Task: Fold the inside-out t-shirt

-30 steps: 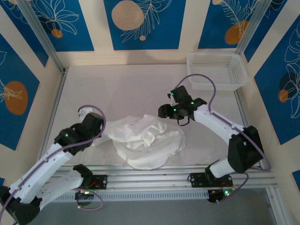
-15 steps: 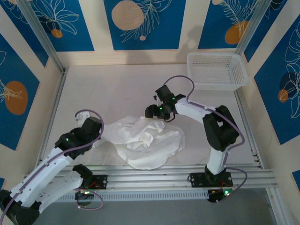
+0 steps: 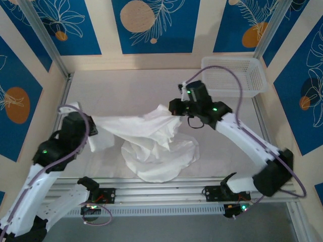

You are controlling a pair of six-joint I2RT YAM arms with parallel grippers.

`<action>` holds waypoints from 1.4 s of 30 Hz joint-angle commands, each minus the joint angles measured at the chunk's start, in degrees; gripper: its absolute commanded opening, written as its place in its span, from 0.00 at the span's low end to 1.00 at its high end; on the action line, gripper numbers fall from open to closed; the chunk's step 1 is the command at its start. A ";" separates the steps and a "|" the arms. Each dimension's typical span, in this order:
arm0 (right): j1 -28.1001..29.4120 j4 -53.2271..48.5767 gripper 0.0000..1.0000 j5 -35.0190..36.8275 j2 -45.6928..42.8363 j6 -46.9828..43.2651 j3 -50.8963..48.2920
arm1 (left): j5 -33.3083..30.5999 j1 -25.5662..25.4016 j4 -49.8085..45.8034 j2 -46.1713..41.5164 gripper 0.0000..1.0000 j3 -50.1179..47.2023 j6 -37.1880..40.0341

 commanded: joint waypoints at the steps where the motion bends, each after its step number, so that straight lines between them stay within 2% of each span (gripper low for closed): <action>1: -0.22 -2.30 0.00 4.04 -6.34 -1.70 -1.24 | 0.25 0.83 1.11 0.40 0.00 11.15 7.53; 3: 0.09 -3.03 0.00 4.32 -10.35 -2.38 -0.15 | 3.82 0.77 3.22 1.19 0.00 16.97 11.31; 8: 3.15 3.19 0.00 7.98 -21.49 -6.74 1.67 | 21.68 0.78 13.09 1.97 0.00 26.34 20.94; 10: 4.41 6.28 0.00 8.86 -24.65 -8.68 3.57 | 26.87 0.82 14.25 3.91 0.00 31.52 23.02; 16: 5.67 8.69 0.00 3.13 -23.29 -11.95 16.17 | 33.18 0.82 16.68 9.75 0.00 42.55 23.56; 17: 5.77 8.66 0.00 3.41 -22.40 -12.67 18.02 | 32.57 0.82 17.56 10.22 0.00 43.02 23.72; 19: 5.73 7.48 0.00 6.79 -19.48 -15.35 22.02 | 26.81 0.83 17.56 12.08 0.00 44.54 23.22; 22: 5.16 5.67 0.00 11.76 -14.38 -21.61 26.43 | 7.59 0.83 11.14 16.82 0.00 48.71 20.82; 24: 1.50 4.72 0.00 11.93 -10.66 -22.48 28.06 | 0.76 0.83 10.80 19.47 0.00 48.13 22.84; 28: -12.91 6.36 0.00 -1.37 -1.79 -14.35 28.55 | -5.22 1.07 17.48 25.44 0.00 42.37 27.89; 30: -16.07 7.11 0.00 -2.73 3.80 -14.74 29.63 | -6.00 2.59 20.88 29.97 0.00 40.47 29.72; 33: -19.42 6.26 0.00 -6.36 14.35 -17.14 33.74 | -5.03 7.63 22.40 39.28 0.00 40.12 27.77; 34: -20.51 5.39 0.09 -7.57 18.28 -18.06 35.69 | -3.45 9.71 23.10 42.85 0.00 40.03 26.28; 35: -21.31 3.50 0.32 -8.02 21.52 -18.72 38.16 | -0.85 11.37 23.98 45.83 0.00 40.29 25.15; 36: -22.17 0.28 0.55 -7.25 25.29 -18.98 42.21 | 2.54 13.06 24.47 49.49 0.11 41.28 24.07; 37: -22.78 -2.75 0.64 -6.86 28.25 -19.05 45.74 | 5.23 14.21 24.70 52.58 0.24 42.70 23.52; 39: -24.35 -9.11 0.69 -8.01 33.73 -19.72 54.38 | 11.86 16.16 23.89 58.48 0.41 47.03 22.49; 42: -25.19 -18.37 0.70 -10.78 38.62 -23.64 64.17 | 19.68 17.92 22.39 61.50 0.56 50.57 20.64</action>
